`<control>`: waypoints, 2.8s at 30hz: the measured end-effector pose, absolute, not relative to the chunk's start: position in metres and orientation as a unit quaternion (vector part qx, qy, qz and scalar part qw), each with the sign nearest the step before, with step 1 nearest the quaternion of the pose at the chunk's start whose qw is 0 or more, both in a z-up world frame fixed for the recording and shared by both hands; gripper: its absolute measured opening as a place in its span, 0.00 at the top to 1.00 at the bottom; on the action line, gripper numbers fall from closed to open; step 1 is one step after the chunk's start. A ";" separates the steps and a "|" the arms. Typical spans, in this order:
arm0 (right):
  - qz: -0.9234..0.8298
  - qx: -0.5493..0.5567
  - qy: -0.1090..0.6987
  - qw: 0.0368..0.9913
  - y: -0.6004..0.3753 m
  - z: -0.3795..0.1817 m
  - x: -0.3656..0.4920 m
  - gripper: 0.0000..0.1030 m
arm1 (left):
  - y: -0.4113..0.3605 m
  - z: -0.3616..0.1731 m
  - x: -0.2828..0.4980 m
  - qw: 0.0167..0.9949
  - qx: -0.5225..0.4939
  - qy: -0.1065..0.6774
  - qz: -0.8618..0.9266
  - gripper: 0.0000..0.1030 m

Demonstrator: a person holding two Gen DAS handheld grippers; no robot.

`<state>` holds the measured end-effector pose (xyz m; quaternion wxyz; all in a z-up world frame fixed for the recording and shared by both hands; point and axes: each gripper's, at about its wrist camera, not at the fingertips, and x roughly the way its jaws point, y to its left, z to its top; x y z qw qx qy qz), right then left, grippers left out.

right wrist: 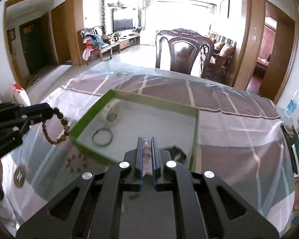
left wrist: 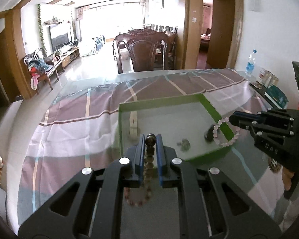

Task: Organize jewelry
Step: 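Lift both bracelets into the green box and open both grippers, then move the right gripper to the flower charm while the left moves to the red-white bracelet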

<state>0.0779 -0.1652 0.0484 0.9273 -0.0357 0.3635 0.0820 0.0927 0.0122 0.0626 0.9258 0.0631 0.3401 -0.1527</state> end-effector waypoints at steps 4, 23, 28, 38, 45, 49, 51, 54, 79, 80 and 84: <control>0.074 -0.024 0.394 0.916 -0.162 0.024 0.109 0.92 | -0.001 0.040 0.131 0.911 0.051 0.375 -0.162 0.89; 0.135 -0.007 0.495 0.858 -0.150 -0.046 0.029 0.61 | 0.048 -0.040 0.108 0.879 0.032 0.469 -0.084 0.53; 0.137 -0.008 0.501 0.855 -0.144 -0.072 0.021 0.61 | 0.054 -0.074 0.108 0.867 0.024 0.495 -0.059 0.53; 0.145 -0.040 0.489 0.859 -0.128 -0.086 0.023 0.70 | 0.045 -0.093 0.102 0.862 0.047 0.499 -0.069 0.54; 0.146 -0.040 0.488 0.859 -0.129 -0.089 0.024 0.74 | 0.031 -0.093 0.091 0.860 0.059 0.497 -0.102 0.55; 0.147 -0.042 0.487 0.860 -0.130 -0.090 0.025 0.74 | 0.013 -0.093 0.078 0.856 0.089 0.491 -0.138 0.55; 0.146 -0.044 0.486 0.860 -0.130 -0.090 0.024 0.74 | 0.007 -0.093 0.073 0.855 0.098 0.488 -0.143 0.54; 0.144 -0.050 0.484 0.862 -0.128 -0.090 0.024 0.74 | 0.008 -0.093 0.072 0.856 0.097 0.488 -0.138 0.51; 0.123 -0.017 0.467 0.875 -0.152 -0.078 0.020 0.83 | 0.013 -0.093 0.081 0.859 0.089 0.489 -0.125 0.47; 0.124 -0.016 0.467 0.875 -0.152 -0.078 0.019 0.83 | 0.013 -0.093 0.081 0.859 0.089 0.489 -0.125 0.47; 0.124 -0.014 0.465 0.877 -0.152 -0.077 0.019 0.84 | 0.013 -0.093 0.081 0.859 0.089 0.489 -0.125 0.47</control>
